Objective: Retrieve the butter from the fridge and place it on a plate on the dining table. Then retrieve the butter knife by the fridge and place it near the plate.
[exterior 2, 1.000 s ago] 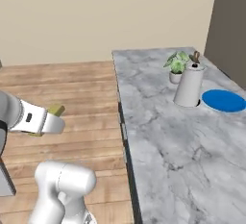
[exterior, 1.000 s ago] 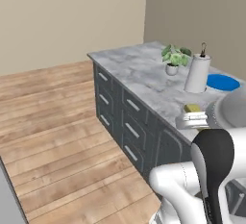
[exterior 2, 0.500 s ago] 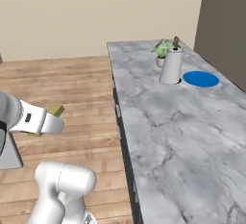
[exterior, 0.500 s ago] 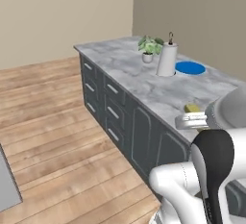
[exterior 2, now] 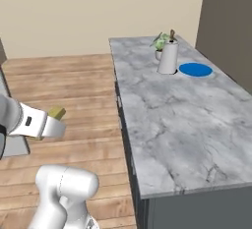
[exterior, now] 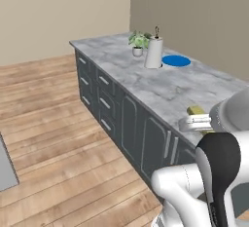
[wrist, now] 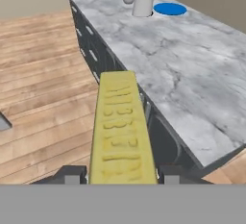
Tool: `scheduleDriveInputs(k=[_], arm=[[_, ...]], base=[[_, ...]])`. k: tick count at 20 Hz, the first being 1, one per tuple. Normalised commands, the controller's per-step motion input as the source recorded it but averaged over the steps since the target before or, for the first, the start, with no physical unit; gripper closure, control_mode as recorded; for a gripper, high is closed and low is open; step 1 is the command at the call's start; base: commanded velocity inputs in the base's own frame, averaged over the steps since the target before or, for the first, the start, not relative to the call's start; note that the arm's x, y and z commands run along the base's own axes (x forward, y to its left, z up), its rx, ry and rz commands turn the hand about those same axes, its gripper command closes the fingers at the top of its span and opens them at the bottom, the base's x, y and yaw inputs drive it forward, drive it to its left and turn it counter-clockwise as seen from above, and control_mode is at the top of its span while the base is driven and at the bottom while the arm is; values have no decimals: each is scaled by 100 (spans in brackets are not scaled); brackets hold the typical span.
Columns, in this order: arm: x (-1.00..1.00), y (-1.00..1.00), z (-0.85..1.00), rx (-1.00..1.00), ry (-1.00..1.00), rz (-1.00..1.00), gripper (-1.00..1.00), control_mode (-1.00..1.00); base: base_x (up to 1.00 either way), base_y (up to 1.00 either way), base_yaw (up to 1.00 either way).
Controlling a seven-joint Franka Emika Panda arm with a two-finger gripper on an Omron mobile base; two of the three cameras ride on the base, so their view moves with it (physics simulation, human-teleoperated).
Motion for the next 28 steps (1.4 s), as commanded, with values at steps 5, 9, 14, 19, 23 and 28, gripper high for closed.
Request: scheduleDriveInputs(k=[5, 9, 14, 19, 23, 28], arm=[[0, 0, 0, 0, 0, 0, 100, 100], [0, 0, 0, 0, 0, 0, 100, 100], [0, 0, 0, 0, 0, 0, 100, 100], [0, 0, 0, 0, 0, 0, 100, 100], [0, 0, 0, 0, 0, 0, 100, 100], [0, 0, 0, 0, 0, 0, 100, 100]], base=[[-28, -19, 16], [-84, -73, 13], [-90, -58, 9], [-19, -88, 7], [0, -100, 7], [0, -100, 5]])
